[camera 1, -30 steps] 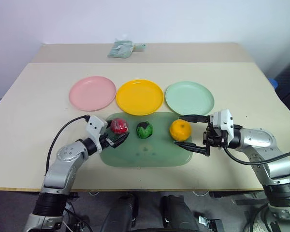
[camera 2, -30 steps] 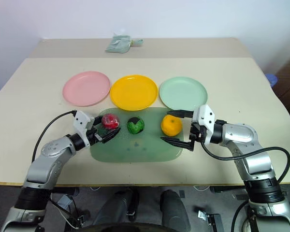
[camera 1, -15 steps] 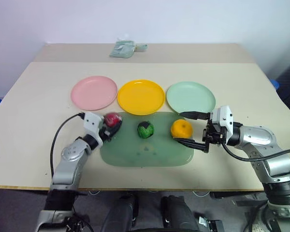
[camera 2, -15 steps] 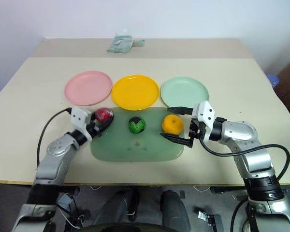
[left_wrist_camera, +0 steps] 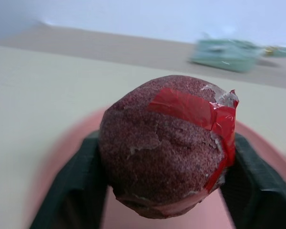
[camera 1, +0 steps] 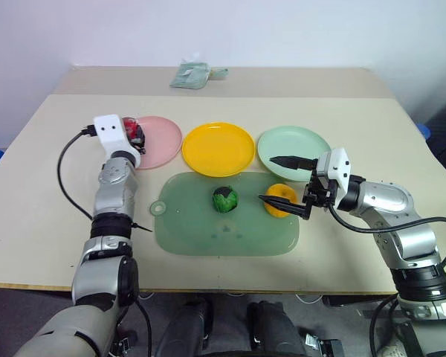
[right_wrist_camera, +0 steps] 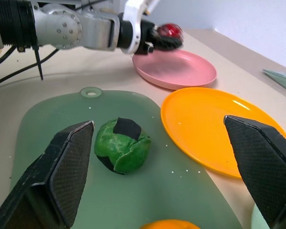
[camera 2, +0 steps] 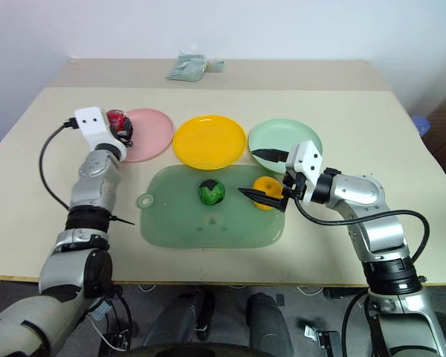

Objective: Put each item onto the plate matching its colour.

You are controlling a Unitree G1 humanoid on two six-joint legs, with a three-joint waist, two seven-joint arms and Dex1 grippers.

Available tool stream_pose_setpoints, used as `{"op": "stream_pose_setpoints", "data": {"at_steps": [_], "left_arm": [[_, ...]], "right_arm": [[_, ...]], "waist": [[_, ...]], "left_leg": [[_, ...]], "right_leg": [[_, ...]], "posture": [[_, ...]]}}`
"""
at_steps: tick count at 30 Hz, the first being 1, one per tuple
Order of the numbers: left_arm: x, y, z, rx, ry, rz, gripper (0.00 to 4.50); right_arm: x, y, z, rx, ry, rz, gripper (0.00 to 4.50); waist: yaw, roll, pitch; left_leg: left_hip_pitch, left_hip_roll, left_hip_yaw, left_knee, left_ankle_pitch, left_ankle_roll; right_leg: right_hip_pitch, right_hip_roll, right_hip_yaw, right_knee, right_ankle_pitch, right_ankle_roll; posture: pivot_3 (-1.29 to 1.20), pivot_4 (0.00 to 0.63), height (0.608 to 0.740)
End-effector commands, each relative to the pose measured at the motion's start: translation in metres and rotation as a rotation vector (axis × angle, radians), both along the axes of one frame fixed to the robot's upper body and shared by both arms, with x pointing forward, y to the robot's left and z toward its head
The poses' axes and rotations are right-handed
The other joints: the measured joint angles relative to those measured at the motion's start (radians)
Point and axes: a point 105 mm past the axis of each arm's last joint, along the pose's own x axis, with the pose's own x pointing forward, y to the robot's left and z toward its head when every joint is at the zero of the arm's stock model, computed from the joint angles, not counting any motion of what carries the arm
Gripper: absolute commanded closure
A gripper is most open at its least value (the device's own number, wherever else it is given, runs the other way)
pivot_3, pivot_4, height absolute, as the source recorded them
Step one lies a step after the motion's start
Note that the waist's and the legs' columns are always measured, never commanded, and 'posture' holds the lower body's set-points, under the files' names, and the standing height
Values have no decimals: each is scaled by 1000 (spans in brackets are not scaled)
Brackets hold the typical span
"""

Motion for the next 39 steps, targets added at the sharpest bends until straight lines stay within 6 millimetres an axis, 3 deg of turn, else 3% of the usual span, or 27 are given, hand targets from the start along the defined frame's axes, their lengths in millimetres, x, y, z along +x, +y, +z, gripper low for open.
{"op": "stream_pose_setpoints", "data": {"at_steps": [1,8,11,16,20,23,29,39], "left_arm": [[-1,-6,15,-10,-69,-44,73],[-23,-1,22,28,-137,-123,73],[-56,-4,27,145,-227,-278,73],[-122,-15,27,114,-231,-773,73],[-174,-8,27,176,-183,-1123,73],[-197,2,25,252,-127,-1287,73],[-208,13,26,318,-71,-1402,73],[-215,2,22,312,-88,-1395,73]], "right_arm": [[2,3,13,20,-44,-6,0],[5,14,14,29,-56,-19,0],[15,28,12,24,-50,-61,0],[25,54,8,35,-7,-93,0],[26,77,-5,21,59,-72,0],[25,89,-18,-14,107,-50,0],[22,104,-33,-52,170,-6,0],[21,110,-49,-145,176,15,0]], "waist": [[-3,0,0],[-9,0,0],[-22,0,0],[-31,1,0],[-29,2,0],[-28,4,1],[-28,4,1],[-32,4,1]], "left_leg": [[0,0,0,0,0,0],[0,1,0,-1,1,-2],[0,1,0,-1,1,-2],[0,2,0,-2,1,-4],[1,3,0,-4,2,-7],[2,3,0,-4,2,-7],[2,3,0,-4,2,-7],[2,3,0,-7,2,-7]], "right_leg": [[0,0,0,0,0,0],[-2,1,1,2,1,-2],[-2,1,2,2,1,-2],[-3,0,2,2,2,-4],[-4,1,1,2,1,-10],[-4,1,1,1,1,-12],[-5,0,0,-1,2,-14],[-7,1,0,0,3,-12]], "posture": [[0,150,740],[0,150,740],[0,150,740],[0,150,740],[0,150,740],[0,150,740],[0,150,740],[0,150,740]]}}
